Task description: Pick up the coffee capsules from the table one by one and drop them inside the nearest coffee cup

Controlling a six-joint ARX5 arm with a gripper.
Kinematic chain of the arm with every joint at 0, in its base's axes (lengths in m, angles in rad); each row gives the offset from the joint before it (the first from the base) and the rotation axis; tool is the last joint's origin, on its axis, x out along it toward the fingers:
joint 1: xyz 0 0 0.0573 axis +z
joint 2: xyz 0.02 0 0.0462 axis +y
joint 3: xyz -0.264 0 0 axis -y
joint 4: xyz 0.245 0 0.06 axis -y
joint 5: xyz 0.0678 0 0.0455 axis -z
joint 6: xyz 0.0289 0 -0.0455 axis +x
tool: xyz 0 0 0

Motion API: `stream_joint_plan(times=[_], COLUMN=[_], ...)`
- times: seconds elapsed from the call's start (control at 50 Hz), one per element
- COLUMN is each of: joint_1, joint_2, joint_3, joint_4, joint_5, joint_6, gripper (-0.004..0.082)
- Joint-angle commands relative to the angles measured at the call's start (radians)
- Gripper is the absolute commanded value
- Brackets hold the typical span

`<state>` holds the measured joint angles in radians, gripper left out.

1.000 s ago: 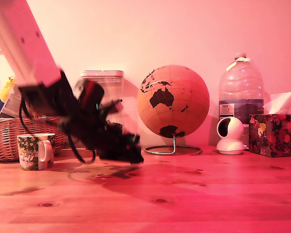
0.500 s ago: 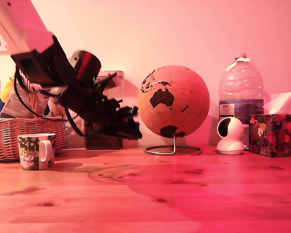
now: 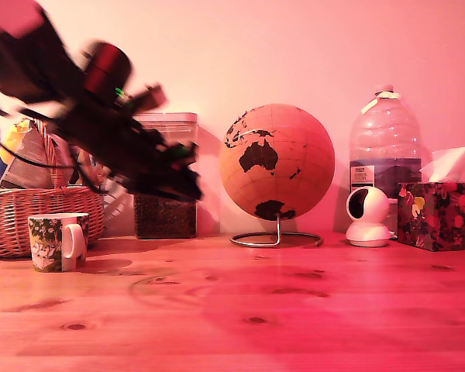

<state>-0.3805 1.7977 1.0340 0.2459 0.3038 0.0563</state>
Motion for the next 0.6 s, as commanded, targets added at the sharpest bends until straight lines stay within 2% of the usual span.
stream_joint_plan(times=[0.0, 0.3, 0.58], joint_1=[0.019, 0.116, 0.215], joint_2=[-0.035, -0.188, -0.281], joint_3=[-0.050, -0.192, -0.257], joint_4=[0.009, 0.013, -0.017], joint_5=[-0.008, -0.025, -0.040], joint_6=[0.004, -0.003, -0.003], gripper=[0.0145, 0.0145, 0.0145])
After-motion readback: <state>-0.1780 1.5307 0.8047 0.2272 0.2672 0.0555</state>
